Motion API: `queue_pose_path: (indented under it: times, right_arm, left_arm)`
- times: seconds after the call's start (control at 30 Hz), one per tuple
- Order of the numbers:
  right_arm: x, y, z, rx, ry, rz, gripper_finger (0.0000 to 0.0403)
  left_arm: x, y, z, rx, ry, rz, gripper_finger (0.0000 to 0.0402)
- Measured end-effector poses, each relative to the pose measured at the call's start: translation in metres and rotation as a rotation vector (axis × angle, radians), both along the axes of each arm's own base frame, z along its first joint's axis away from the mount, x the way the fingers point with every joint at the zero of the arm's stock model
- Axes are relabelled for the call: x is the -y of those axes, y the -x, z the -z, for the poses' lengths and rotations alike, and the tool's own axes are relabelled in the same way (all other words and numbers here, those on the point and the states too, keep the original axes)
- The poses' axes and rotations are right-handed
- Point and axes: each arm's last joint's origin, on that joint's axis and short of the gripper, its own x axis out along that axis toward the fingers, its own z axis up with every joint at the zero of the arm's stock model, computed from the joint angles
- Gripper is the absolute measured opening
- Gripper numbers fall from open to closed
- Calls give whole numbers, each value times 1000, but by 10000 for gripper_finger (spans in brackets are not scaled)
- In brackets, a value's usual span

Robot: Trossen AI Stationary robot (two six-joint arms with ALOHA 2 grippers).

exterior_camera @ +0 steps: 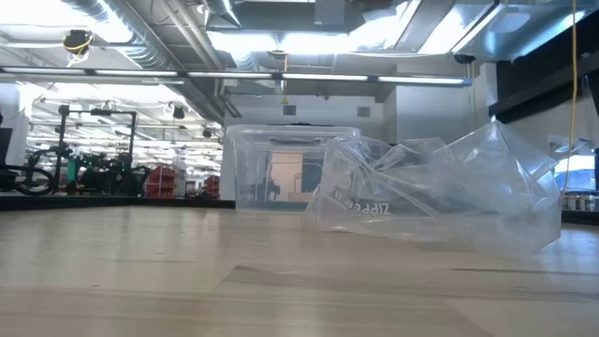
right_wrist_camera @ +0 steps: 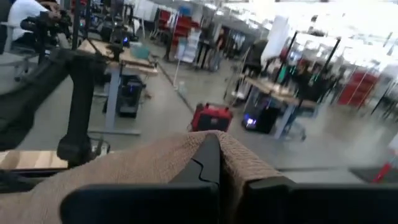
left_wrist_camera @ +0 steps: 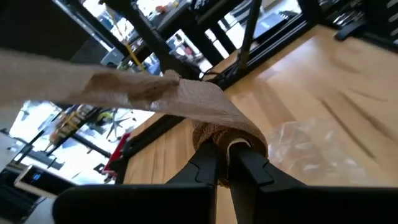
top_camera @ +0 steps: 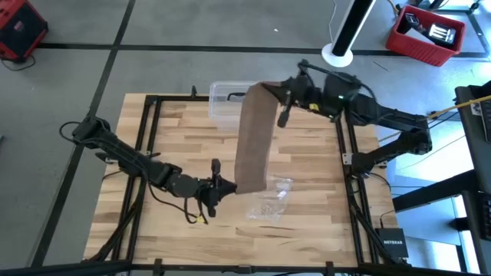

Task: Roll bandage
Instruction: Roll the brown bandage

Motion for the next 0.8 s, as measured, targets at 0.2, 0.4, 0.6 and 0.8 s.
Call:
queue_pose_path:
  times: [0.2, 0.4, 0.6, 0.8]
  right_arm:
    - [29, -30, 53, -134, -168, 0, 6]
    - [40, -53, 118, -285, -317, 5, 29]
    - [42, -68, 183, -464, -411, -17, 92]
    - [33, -75, 219, -583, -474, -70, 182]
  left_arm:
    - [3, 1, 1, 0, 21, 18, 7]
    - [5, 0, 4, -8, 86, 11, 7]
    - [10, -6, 18, -41, 138, -7, 10]
    - [13, -18, 44, -103, 190, -48, 5]
